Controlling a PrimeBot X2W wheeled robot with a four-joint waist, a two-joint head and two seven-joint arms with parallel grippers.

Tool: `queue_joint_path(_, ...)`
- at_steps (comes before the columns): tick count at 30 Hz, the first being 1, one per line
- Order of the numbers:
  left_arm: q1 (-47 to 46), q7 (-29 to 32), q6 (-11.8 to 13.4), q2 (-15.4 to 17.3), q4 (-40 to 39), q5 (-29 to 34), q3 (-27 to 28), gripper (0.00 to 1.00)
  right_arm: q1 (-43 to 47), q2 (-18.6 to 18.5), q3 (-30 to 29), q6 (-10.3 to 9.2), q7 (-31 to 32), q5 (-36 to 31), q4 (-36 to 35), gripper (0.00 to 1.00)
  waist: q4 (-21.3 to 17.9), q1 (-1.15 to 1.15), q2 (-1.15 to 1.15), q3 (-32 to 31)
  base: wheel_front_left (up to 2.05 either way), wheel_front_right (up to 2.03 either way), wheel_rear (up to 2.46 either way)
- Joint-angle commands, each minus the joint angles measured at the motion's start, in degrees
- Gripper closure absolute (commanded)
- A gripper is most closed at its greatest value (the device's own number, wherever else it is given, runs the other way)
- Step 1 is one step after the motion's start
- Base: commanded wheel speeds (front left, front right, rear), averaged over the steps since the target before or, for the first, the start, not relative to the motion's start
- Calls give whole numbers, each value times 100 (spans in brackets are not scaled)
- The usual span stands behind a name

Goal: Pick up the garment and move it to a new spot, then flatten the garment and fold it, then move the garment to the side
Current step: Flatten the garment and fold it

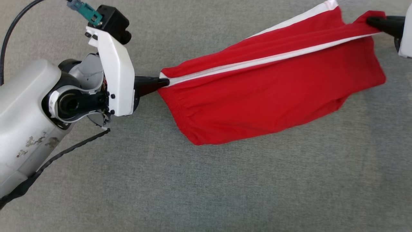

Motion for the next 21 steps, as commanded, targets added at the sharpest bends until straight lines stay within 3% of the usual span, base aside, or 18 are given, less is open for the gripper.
queue_joint_path(1,-99,-4,-39,1,67,10,24,100,-167,-51,-46,-5,-43,-118,109,100,163,0,0,181,0,0,0)
queue_joint_path(7,-236,-12,-145,-191,155,59,19,100,-565,66,-27,-5,-398,-386,505,100,308,0,0,370,0,0,0)
queue_joint_path(8,-258,-14,-146,-217,172,64,19,100,-623,89,3,-4,-503,-438,535,92,319,0,0,389,0,0,0)
queue_joint_path(9,-269,-20,-163,-243,189,71,18,100,-676,115,24,-4,-608,-474,599,68,326,0,0,405,0,0,0)
queue_joint_path(10,-268,-30,-184,-273,209,74,18,100,-693,156,60,-4,-683,-485,669,51,328,0,0,415,0,0,0)
queue_joint_path(11,-267,-33,-192,-301,231,76,18,79,-689,198,103,-4,-744,-501,719,0,326,0,0,418,0,0,0)
queue_joint_path(12,-270,-44,-209,-322,252,79,19,20,-704,227,136,-4,-821,-494,762,0,320,0,0,413,0,0,0)
queue_joint_path(13,-250,-76,-244,-339,297,75,19,0,-705,272,210,-3,-954,-433,867,0,295,0,0,367,0,0,0)
queue_joint_path(21,-138,-382,-330,-160,404,188,137,0,-441,354,458,-1,-2266,-72,812,0,109,0,0,-96,0,0,0)
